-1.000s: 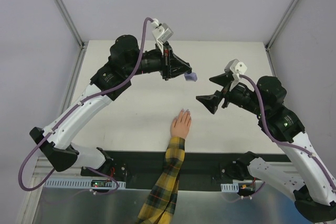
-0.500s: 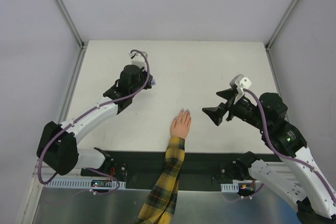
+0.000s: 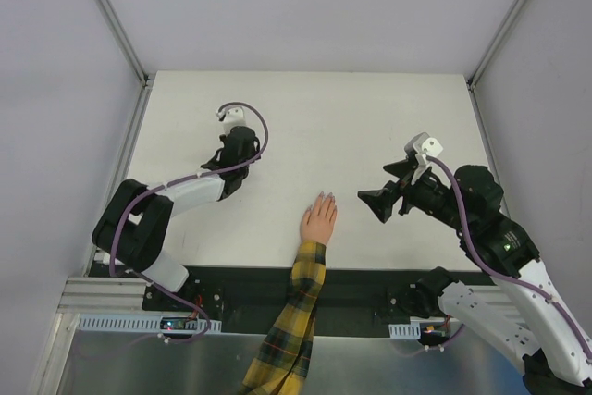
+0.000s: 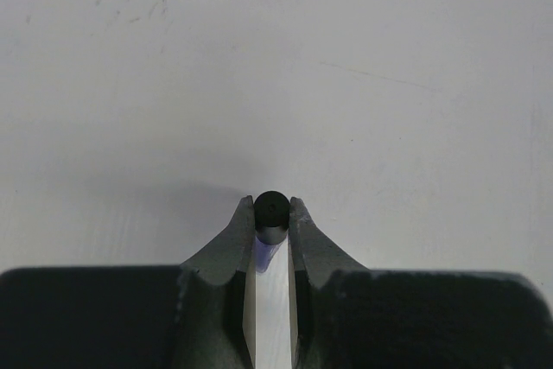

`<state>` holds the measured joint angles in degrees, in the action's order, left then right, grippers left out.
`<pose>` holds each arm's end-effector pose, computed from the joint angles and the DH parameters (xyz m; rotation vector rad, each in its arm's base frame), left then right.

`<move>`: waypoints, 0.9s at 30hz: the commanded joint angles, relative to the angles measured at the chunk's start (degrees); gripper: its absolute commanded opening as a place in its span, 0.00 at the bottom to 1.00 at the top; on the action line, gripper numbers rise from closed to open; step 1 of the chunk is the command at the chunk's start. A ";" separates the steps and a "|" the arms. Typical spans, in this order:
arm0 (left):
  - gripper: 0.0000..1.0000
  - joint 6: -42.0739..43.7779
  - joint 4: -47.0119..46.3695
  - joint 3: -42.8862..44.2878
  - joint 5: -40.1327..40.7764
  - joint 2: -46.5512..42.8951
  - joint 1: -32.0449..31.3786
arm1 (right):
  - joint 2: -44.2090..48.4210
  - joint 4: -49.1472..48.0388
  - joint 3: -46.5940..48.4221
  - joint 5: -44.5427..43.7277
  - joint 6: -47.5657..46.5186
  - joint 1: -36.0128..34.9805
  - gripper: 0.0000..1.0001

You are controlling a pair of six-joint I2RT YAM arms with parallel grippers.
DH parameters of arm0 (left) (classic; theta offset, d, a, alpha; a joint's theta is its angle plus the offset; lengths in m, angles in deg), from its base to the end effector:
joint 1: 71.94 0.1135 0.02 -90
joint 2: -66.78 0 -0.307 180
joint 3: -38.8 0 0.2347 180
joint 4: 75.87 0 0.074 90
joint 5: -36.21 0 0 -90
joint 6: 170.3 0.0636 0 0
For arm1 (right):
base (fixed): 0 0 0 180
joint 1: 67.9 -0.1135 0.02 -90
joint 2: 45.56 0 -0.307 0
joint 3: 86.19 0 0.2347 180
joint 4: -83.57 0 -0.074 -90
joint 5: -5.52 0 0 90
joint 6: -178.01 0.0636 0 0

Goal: Paint the nails

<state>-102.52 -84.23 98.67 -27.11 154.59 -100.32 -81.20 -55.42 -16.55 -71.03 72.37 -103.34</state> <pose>0.3117 -0.1359 0.2665 -0.2100 1.8663 -0.1615 0.0728 0.0700 0.4070 -0.8937 1.4586 0.4564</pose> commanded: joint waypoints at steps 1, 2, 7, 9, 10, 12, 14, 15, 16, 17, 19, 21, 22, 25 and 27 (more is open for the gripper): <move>0.00 -6.25 -0.20 0.91 6.45 1.57 0.43 | 0.83 -0.27 -0.25 -1.41 0.35 0.11 0.91; 0.00 -7.83 0.24 1.00 6.72 1.92 0.43 | 0.83 -0.27 -0.34 -1.32 0.35 0.11 0.91; 0.00 -12.14 3.93 1.61 6.81 3.85 0.43 | 0.92 -0.27 -0.34 -1.41 0.35 0.11 0.91; 0.00 -13.81 4.81 1.87 6.99 4.30 0.43 | 0.92 -0.36 -0.34 -1.50 0.35 0.02 0.91; 0.00 -14.25 5.59 2.14 6.99 4.82 0.43 | 0.92 -0.36 -0.34 -1.50 0.35 0.02 0.91; 0.00 -15.83 6.91 2.75 6.99 5.26 0.43 | 1.01 -0.27 -0.34 -1.41 0.43 0.20 0.91; 0.00 -16.54 7.36 2.84 6.81 5.70 0.43 | 1.10 -0.18 -0.34 -1.50 0.43 0.11 0.91; 0.00 -16.72 7.36 2.84 6.81 5.71 0.43 | 1.10 -0.18 -0.34 -1.41 0.52 0.11 0.91; 0.00 -16.80 7.45 2.84 6.98 6.14 0.43 | 1.18 -0.18 -0.42 -1.41 0.52 0.11 0.91; 0.00 -16.81 7.53 2.93 7.07 6.32 0.43 | 1.18 -0.18 -0.42 -1.32 0.61 0.11 0.91; 0.00 -16.72 7.88 3.02 7.51 6.84 0.35 | 1.18 -0.18 -0.51 -1.24 0.70 0.11 0.91; 0.06 -16.81 8.59 3.19 7.43 7.02 0.34 | 1.36 -0.18 -0.51 -1.24 0.79 0.11 0.91; 0.09 -16.63 8.59 3.19 6.99 6.94 0.34 | 1.45 -0.18 -0.60 -1.24 0.87 0.11 0.91; 0.15 -15.93 8.59 3.11 6.29 6.41 0.26 | 1.45 -0.18 -0.77 -1.15 0.96 0.11 0.91; 0.16 -14.88 8.59 3.37 6.37 6.06 -0.01 | 1.36 -0.18 -0.86 -1.06 1.14 0.11 0.91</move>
<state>-117.79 -77.50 100.31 -21.65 160.69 -100.32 -80.35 -55.16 -16.96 -71.66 72.45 -103.34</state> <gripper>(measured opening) 0.156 0.910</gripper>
